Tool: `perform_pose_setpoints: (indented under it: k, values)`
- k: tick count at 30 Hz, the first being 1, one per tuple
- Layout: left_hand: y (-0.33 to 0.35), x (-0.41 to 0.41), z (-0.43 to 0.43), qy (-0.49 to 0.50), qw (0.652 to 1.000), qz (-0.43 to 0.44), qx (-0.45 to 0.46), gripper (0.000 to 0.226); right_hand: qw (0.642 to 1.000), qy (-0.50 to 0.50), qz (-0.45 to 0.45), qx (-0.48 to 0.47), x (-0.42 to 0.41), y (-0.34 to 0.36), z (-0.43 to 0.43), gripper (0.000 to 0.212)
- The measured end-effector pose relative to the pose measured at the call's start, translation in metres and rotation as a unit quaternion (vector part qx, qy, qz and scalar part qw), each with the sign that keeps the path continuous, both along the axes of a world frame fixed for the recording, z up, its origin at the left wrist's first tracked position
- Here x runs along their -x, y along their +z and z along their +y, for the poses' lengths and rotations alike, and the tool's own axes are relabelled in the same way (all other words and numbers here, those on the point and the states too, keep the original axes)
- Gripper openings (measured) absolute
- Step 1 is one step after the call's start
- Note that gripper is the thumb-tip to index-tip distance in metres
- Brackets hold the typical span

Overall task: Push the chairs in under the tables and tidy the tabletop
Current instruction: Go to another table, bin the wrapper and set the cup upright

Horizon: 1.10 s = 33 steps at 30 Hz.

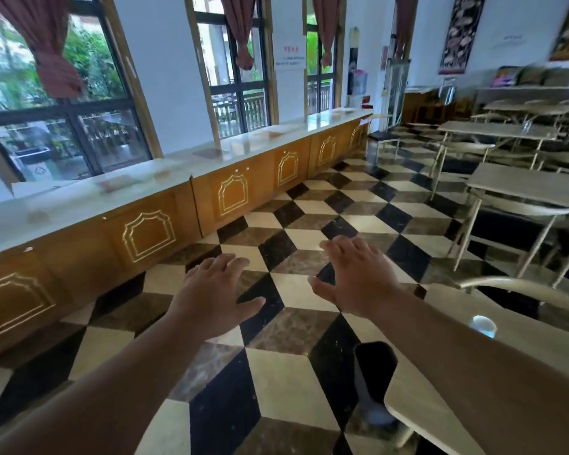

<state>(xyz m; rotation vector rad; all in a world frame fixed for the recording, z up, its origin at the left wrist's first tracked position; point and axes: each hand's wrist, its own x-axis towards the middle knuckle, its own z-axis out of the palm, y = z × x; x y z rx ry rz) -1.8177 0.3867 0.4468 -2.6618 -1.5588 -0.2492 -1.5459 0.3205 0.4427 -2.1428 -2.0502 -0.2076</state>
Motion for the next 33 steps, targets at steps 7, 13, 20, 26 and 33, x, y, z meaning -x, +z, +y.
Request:
perform_pose_setpoints:
  k: [7, 13, 20, 26, 33]
  values:
    - [-0.023, -0.026, 0.133, -0.010, 0.997, 0.057, 0.045, 0.087, 0.996, -0.029, 0.051, 0.071, -0.036, -0.075, 0.122, 0.074]
    - [-0.003, -0.058, 0.258, -0.003, 0.997, 0.066, 0.050, 0.082, 0.991, -0.062, 0.082, 0.083, -0.078, -0.083, 0.228, 0.071]
    - [-0.002, -0.117, 0.362, -0.079, 0.993, 0.087, 0.034, 0.075, 0.991, -0.092, 0.076, 0.054, -0.106, -0.064, 0.319, 0.071]
    - [-0.009, -0.176, 0.468, -0.144, 0.988, 0.050, 0.030, 0.077, 0.981, -0.181, 0.054, 0.043, -0.144, -0.053, 0.375, 0.065]
    - [0.000, -0.250, 0.576, -0.261, 0.964, 0.042, 0.020, 0.074, 0.935, -0.351, 0.042, 0.033, -0.180, -0.030, 0.390, 0.061]
